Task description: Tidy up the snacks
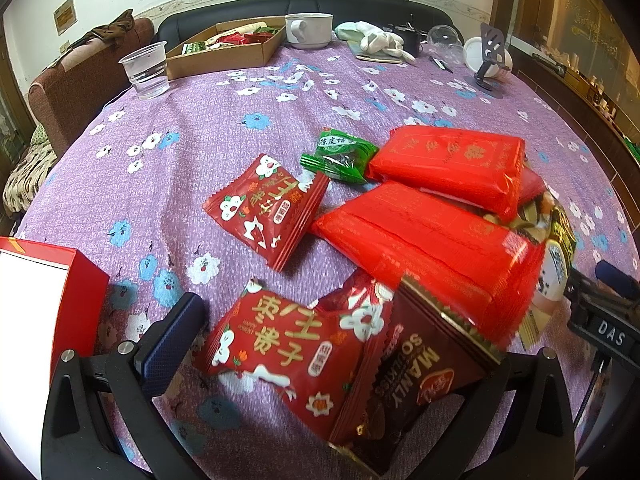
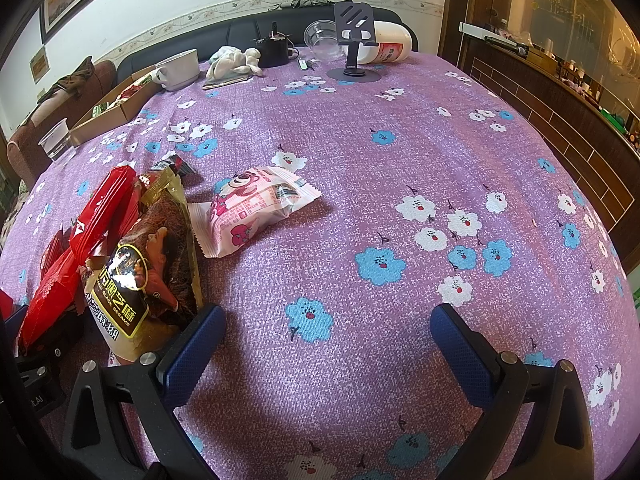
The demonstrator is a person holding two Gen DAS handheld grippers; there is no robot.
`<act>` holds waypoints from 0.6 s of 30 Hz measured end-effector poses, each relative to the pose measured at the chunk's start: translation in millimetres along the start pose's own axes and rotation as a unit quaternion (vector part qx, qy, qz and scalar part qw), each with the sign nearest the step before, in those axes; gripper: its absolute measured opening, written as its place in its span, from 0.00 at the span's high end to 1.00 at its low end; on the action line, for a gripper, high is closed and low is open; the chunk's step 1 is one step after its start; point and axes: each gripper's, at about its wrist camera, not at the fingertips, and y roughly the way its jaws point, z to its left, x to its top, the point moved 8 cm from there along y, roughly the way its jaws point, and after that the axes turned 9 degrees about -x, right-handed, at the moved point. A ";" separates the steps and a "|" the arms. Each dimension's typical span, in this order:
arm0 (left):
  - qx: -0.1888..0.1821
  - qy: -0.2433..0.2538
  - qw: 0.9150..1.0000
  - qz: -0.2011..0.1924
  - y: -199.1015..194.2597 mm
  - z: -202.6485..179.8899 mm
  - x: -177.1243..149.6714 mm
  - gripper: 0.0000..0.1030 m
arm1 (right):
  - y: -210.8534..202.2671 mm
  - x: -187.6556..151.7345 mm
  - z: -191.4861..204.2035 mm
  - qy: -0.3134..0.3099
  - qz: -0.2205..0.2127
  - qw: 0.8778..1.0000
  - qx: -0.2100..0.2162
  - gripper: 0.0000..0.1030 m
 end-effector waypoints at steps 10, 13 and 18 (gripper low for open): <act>0.027 0.038 0.995 -0.083 -90.8 -19.5 -1.1 0.00 | -0.6 -1.7 0.3 0.008 0.005 1.000 -0.006 0.00; 0.008 0.059 0.991 -0.117 -124.6 -28.1 -2.2 0.00 | -9.9 -15.4 -1.4 0.007 0.010 1.000 -0.005 0.00; -0.004 0.093 0.985 -0.149 -158.8 -30.7 -13.2 0.00 | -9.4 -15.2 1.1 -0.002 0.007 1.000 0.004 0.00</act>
